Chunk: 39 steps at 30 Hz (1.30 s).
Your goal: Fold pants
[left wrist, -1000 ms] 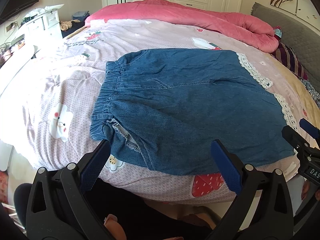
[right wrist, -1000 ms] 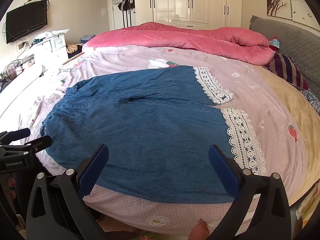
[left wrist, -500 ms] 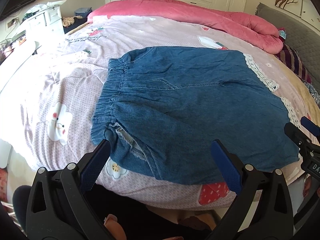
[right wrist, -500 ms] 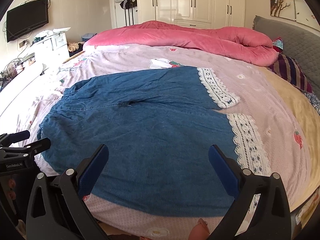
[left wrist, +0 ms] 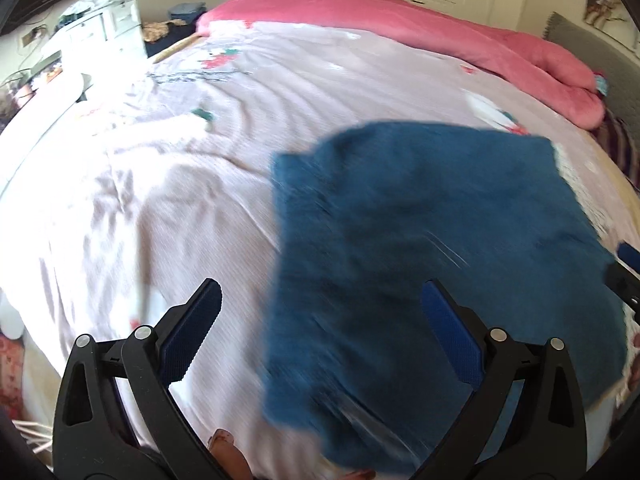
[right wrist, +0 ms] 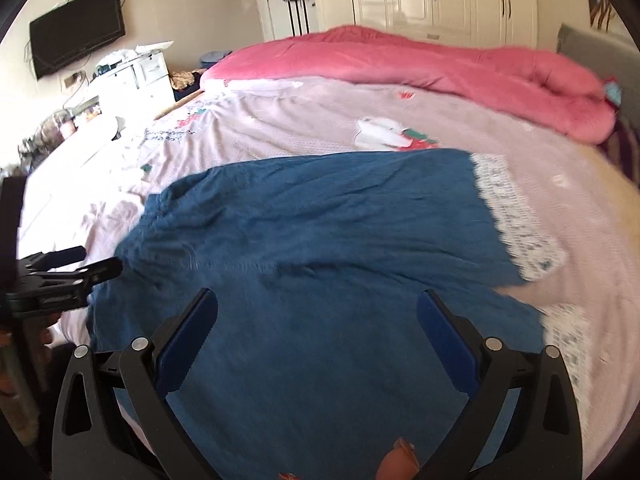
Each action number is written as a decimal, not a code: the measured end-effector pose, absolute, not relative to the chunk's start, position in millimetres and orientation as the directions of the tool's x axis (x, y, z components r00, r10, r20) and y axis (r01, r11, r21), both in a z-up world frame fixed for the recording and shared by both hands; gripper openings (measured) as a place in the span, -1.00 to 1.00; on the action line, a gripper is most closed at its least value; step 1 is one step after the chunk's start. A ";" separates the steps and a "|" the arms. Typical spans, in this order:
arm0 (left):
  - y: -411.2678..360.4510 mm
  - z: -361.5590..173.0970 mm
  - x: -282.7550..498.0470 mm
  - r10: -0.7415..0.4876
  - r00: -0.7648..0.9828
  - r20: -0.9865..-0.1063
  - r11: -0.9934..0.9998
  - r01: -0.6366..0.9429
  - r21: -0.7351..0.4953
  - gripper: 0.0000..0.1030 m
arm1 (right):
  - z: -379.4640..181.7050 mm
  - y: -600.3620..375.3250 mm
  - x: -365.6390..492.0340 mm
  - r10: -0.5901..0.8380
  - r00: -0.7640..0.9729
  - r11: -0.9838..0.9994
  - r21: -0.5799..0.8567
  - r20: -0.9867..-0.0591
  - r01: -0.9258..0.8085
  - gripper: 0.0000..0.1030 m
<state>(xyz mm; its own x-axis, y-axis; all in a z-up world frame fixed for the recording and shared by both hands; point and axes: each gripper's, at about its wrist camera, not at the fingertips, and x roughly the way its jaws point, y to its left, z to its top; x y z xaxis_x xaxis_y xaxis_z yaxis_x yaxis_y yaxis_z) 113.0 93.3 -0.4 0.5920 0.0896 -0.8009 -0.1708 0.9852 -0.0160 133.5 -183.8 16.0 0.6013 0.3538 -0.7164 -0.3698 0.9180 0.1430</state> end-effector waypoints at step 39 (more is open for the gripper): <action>135.9 7.5 224.5 -0.118 0.655 -0.747 0.993 0.059 -0.105 -0.49 | -22.7 -9.7 316.8 0.331 0.345 0.500 -0.147 -0.878 -0.853 0.13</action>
<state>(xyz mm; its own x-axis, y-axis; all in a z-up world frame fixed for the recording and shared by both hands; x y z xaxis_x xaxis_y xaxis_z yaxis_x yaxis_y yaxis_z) 224.5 135.9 7.5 0.6547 -0.1184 -0.7466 0.0595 0.9927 -0.1053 316.8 -9.7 -22.7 0.3451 0.3306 -0.8784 -0.8533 0.5002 -0.1470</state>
